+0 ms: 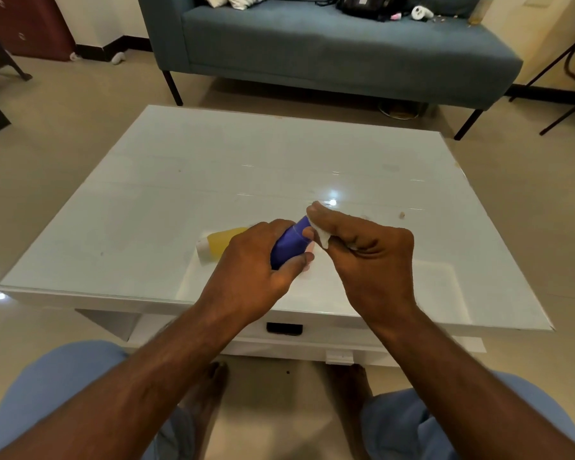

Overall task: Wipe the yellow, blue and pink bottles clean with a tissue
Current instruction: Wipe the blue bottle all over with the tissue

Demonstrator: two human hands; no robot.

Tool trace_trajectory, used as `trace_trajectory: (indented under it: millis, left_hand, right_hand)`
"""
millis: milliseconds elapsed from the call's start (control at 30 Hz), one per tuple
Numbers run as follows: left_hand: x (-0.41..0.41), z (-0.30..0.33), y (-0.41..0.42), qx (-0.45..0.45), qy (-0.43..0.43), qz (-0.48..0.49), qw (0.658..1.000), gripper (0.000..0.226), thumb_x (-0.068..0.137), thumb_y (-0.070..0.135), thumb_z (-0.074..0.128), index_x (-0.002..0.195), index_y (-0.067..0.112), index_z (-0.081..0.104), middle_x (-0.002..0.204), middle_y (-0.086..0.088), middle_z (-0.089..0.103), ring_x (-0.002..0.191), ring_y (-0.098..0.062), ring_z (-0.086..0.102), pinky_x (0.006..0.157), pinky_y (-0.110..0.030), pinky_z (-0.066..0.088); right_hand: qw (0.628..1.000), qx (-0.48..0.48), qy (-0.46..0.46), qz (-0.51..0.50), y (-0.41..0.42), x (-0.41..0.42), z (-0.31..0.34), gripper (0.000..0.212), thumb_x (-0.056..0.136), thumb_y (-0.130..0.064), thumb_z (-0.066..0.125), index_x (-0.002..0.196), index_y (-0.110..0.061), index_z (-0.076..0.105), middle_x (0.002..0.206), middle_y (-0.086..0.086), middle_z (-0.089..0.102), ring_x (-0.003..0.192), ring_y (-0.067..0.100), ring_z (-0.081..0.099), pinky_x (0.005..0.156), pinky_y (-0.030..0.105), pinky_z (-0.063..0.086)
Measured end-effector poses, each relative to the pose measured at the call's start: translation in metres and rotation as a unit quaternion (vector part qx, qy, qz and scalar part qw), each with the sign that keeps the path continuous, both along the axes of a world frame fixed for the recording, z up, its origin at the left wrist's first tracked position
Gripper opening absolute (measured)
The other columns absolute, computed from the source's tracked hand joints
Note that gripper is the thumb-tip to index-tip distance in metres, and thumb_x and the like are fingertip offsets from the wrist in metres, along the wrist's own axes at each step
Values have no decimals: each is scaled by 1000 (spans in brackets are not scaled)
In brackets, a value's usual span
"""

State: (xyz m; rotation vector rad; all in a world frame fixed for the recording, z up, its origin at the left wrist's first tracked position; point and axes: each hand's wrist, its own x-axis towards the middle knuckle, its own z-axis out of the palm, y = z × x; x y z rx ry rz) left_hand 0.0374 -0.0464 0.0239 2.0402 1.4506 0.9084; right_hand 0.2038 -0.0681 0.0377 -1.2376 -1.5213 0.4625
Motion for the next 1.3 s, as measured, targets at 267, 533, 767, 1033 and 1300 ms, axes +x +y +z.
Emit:
trace_trajectory:
  millis: [267, 533, 767, 1033, 1300]
  left_hand:
    - [7, 2, -8, -43, -5, -41, 998, 28, 88, 51, 61, 110, 33, 57, 85, 12, 62, 72, -8, 60, 64, -20, 51]
    - [13, -10, -12, -137, -14, -14, 990, 39, 88, 58, 57, 112, 28, 54, 94, 7, 63, 79, -10, 61, 71, -16, 49]
    - [5, -14, 12, -267, 17, 88, 960, 57, 94, 44, 57, 140, 21, 32, 123, 2, 51, 92, -14, 51, 72, -25, 42]
    - [14, -27, 24, -245, 109, 118, 956, 85, 90, 25, 68, 152, 15, 11, 151, -9, 28, 133, -25, 42, 103, -34, 42]
    - [-21, -10, 5, -201, 305, -32, 930, 96, 76, 50, 76, 150, 28, 19, 156, -1, 20, 137, -22, 34, 105, -40, 44]
  right_hand:
    - [980, -192, -38, 26, 0, -1, 5, 52, 92, -41, 72, 141, -24, 63, 135, -10, 68, 120, 3, 65, 102, 12, 49]
    - [994, -105, -8, -25, 4, -3, -1, 21, 92, -13, 77, 111, -19, 80, 107, -10, 78, 102, 0, 72, 95, 20, 57]
    - [990, -121, 20, -76, 8, 12, 1, 20, 93, -28, 76, 111, -23, 80, 103, -11, 79, 95, 7, 75, 92, 34, 62]
    - [988, -133, 26, -71, 9, 15, -3, 19, 93, -31, 75, 111, -26, 80, 103, -9, 79, 96, 14, 76, 90, 44, 63]
    - [988, -133, 26, -79, 10, 22, -1, 15, 94, -30, 74, 107, -28, 80, 96, -11, 79, 86, 9, 76, 81, 41, 66]
